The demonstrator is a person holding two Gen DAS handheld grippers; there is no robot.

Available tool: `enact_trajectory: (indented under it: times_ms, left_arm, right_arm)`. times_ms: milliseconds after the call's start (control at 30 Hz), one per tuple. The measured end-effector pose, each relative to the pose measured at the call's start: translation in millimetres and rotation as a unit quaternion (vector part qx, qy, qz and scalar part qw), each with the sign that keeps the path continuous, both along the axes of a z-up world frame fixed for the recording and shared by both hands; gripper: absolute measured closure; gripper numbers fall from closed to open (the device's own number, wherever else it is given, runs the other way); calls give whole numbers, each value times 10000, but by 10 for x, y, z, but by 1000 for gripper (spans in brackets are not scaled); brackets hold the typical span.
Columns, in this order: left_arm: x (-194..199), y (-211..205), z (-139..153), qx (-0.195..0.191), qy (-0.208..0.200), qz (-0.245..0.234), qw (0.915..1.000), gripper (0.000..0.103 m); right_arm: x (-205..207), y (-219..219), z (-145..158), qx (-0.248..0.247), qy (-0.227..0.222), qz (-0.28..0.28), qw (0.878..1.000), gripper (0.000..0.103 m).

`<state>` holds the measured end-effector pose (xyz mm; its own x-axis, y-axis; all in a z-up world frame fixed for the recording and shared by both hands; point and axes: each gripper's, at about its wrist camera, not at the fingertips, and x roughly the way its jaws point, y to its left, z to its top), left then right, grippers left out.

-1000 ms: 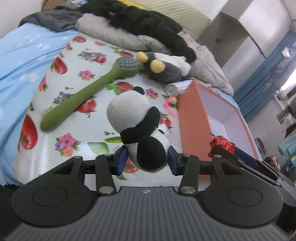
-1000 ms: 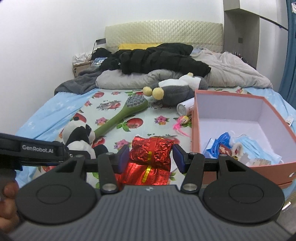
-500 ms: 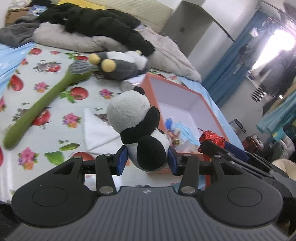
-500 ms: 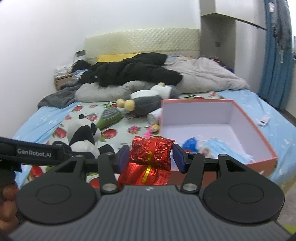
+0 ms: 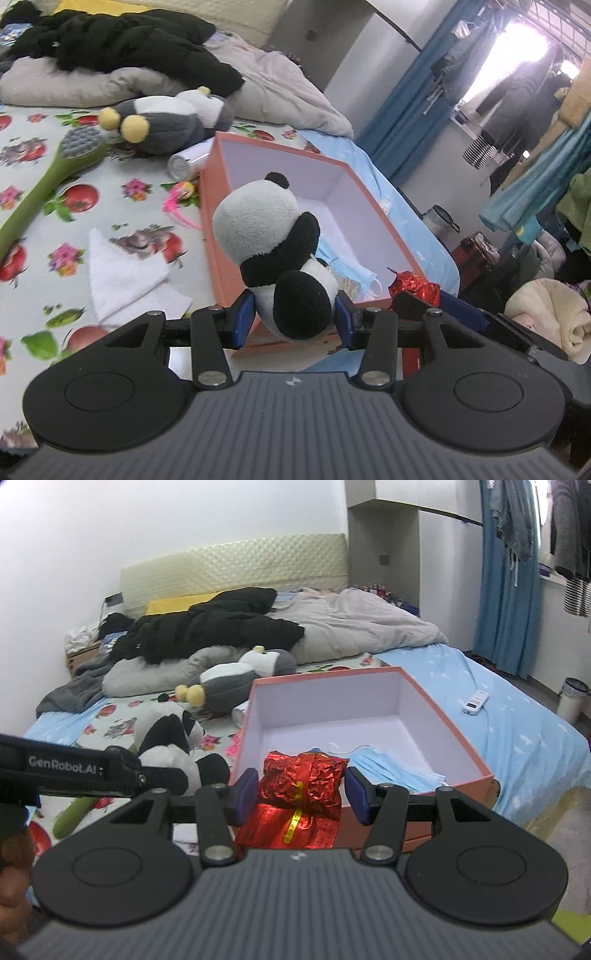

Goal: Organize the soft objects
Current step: 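Carry the panda with the left gripper while the right carries the red packet over the box, then open the left gripper to drop the panda while the right drops the red packet in the box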

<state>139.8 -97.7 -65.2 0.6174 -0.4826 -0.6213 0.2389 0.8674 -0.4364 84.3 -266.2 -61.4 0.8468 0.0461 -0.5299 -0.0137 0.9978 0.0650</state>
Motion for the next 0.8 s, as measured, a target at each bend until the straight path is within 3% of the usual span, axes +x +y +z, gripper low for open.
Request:
enact_trajectory:
  times_ms: [300, 800]
  left_arm:
    - [648, -403, -52, 76, -27, -378, 9993, 52]
    - [1593, -844, -410, 297, 376, -535, 9974, 51]
  right_arm:
    - [426, -346, -178, 113, 116, -310, 9994, 48]
    - [1238, -716, -522, 240, 489, -488, 9973, 47]
